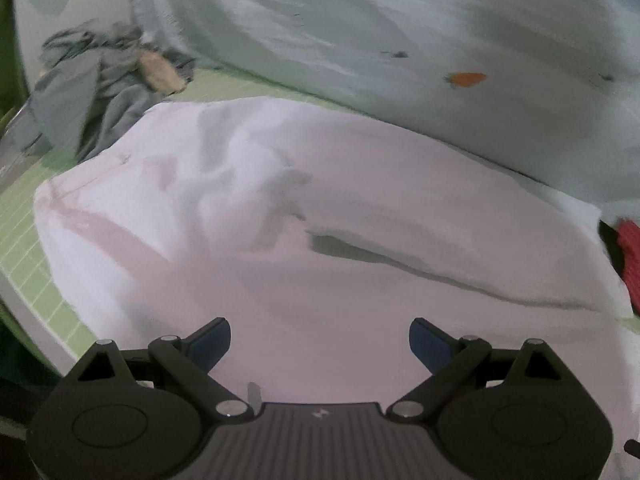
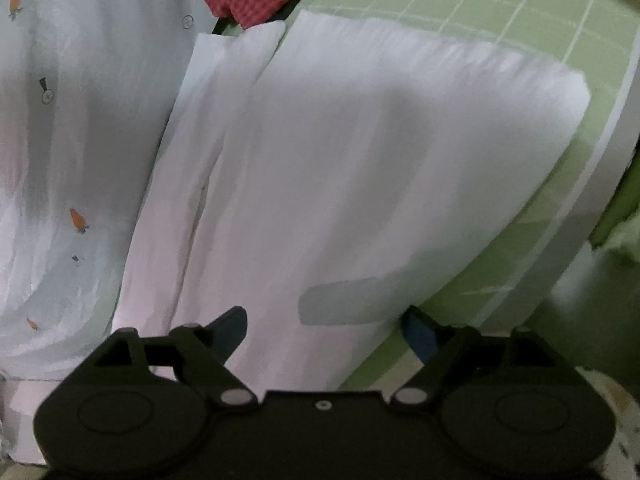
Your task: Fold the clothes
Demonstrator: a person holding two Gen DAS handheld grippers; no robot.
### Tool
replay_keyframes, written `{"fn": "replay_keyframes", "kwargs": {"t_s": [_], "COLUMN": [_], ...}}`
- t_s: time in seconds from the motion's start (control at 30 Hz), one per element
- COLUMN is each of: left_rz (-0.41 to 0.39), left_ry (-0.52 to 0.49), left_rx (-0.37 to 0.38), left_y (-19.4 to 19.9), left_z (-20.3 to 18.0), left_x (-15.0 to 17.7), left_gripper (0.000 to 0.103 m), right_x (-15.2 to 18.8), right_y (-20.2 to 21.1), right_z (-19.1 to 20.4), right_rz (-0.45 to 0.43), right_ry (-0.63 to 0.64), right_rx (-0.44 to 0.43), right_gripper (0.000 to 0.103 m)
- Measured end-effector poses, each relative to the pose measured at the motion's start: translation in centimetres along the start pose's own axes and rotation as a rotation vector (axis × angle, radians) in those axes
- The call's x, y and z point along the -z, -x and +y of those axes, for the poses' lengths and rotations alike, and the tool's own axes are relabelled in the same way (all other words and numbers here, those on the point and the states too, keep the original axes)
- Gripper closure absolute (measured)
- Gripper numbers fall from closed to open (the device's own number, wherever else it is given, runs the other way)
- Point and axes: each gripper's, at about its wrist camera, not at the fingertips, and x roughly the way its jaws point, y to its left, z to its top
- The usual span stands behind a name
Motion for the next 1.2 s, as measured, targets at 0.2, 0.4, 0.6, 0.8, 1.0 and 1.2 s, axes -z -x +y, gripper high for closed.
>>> {"fn": "replay_keyframes", "kwargs": {"t_s": [0.2,0.4,0.6,0.8,1.0,1.2], "left_rz": [0.036,0.065,0.081,0.091,0.133,0.132], "left_ry": [0.088,0.158,0.259,0.386,0.402,0.378], "left_rx": [-0.036,-0.098,-0.172,-0.252,-0.248,-0.172], "left_y": [-0.9,-2.3,-4.8,-6.6,-9.0,-10.1], "left_z": [6.3,13.6,21.3,28.0,30.3,30.1], "left_x": [-2.3,-5.2,-7.7,-9.9,-10.8,-11.4], "left_gripper": [0.007,0.007,0.007,0.007,0.009,0.032], "right_x": [1.7,3.0,4.5,5.5,5.6,5.2], "right_y": [-1.6,-2.6,-4.0,-5.5,-6.8,-6.1], "right_z": [2.7,4.8,7.0,8.2,9.3,9.1], "right_rz": [-0.042,-0.161,-0.252,-0.352,-0.395,-0.428], "right_ry": [0.005,-0.077,-0.012,-0.005,-0.005,-0.104], "right_rx": [0.061,0.177,0.328,0.444,0.544,0.528], "right_gripper": [0.009,0.0,0.0,0.0,0.001,0.032]}}
